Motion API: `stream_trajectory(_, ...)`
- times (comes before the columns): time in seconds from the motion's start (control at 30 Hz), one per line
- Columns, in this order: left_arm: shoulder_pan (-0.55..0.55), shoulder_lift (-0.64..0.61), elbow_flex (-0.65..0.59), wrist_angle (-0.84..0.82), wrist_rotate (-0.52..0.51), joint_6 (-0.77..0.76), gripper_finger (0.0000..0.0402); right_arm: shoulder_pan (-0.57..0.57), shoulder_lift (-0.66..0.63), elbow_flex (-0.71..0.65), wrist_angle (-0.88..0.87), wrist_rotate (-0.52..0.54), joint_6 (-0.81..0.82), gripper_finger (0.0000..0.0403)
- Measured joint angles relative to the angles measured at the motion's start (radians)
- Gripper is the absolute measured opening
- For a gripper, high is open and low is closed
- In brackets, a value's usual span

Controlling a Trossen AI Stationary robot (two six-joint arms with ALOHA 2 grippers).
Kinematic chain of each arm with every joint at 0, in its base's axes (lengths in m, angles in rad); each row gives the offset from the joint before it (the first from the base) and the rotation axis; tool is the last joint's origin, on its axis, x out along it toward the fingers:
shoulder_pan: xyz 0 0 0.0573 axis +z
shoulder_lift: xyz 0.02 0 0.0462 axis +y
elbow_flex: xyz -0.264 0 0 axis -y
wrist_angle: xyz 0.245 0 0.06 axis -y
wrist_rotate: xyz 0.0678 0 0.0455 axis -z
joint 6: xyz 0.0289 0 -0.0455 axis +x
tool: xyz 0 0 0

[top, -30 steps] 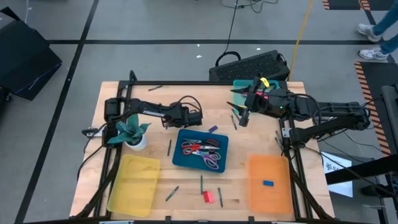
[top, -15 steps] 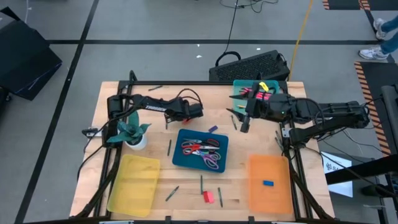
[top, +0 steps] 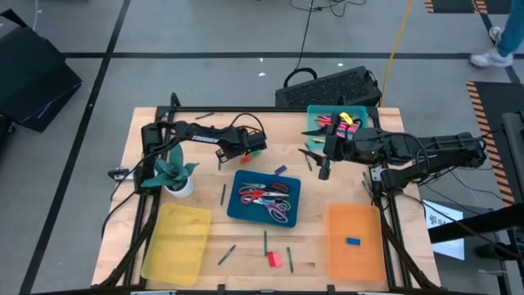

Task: Sort crayons/erasers/pens/pencils in bins
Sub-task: Put the purple eraser into the orange bin

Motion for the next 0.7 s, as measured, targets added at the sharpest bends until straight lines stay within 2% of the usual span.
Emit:
stream_trajectory(0.13, 0.000, 0.008, 0.001, -0.040, -0.005, -0.058, 0.0235, 0.000, -0.001, 0.000, 0.000, 0.000, -0.001, 0.0210)
stream_trajectory(0.23, 0.008, 0.009, 0.001, -0.073, 0.006, -0.076, 0.0201, 0.000, -0.001, 0.000, 0.000, 0.000, -0.001, 0.0210)
stream_trajectory(0.37, 0.033, 0.009, 0.001, -0.073, 0.047, 0.043, 0.0140, -0.001, -0.001, 0.000, 0.001, 0.000, -0.001, 0.0210)
stream_trajectory(0.47, 0.044, 0.008, 0.001, -0.077, 0.063, 0.113, 0.0112, -0.001, -0.001, 0.000, 0.001, 0.000, -0.001, 0.0210)
stream_trajectory(0.57, 0.058, 0.000, 0.008, -0.108, 0.096, 0.183, 0.0107, -0.001, -0.001, 0.000, 0.001, 0.000, 0.000, 0.0210)
stream_trajectory(0.7, 0.068, -0.005, 0.008, -0.123, 0.109, 0.274, 0.0123, -0.001, -0.001, 0.000, 0.001, 0.002, 0.002, 0.0210)
